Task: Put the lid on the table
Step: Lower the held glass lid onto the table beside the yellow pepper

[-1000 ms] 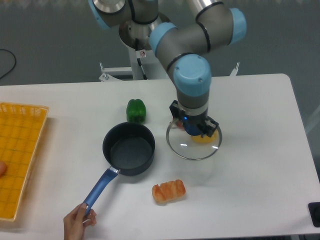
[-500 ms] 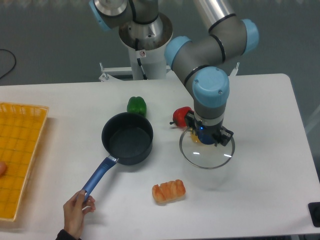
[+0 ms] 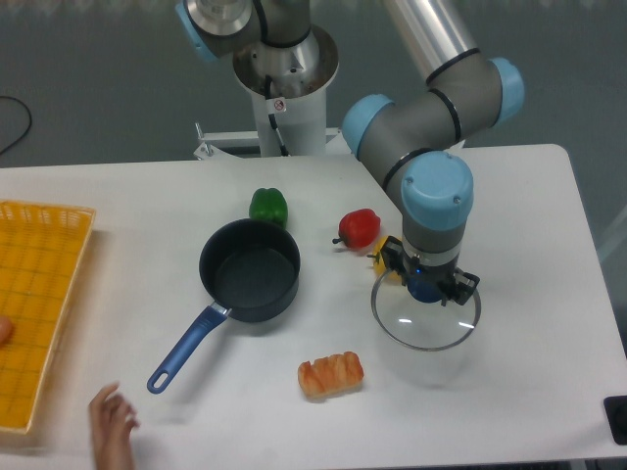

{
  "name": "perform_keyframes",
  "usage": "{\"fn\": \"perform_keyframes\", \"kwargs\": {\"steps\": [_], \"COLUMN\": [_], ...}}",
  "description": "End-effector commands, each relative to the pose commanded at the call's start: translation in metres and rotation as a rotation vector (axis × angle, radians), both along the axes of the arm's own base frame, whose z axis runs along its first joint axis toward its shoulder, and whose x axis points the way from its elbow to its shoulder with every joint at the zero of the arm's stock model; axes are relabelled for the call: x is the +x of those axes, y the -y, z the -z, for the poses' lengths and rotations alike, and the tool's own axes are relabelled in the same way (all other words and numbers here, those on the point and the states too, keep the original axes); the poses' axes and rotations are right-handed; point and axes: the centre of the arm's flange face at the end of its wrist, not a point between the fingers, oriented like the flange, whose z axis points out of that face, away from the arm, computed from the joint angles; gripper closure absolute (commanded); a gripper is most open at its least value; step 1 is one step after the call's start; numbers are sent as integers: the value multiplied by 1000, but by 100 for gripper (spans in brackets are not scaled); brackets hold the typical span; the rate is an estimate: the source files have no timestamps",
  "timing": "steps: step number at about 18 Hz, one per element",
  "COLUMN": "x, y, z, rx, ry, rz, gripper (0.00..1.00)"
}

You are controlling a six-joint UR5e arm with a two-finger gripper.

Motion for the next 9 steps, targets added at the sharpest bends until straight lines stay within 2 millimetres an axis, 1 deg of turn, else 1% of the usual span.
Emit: {"fn": "perform_keyframes", "kwargs": {"steps": [9], "x": [-6], "y": [-4], "z": [19], "rx": [-3], "ry": [6], "rz": [-6], "gripper": [59]}}
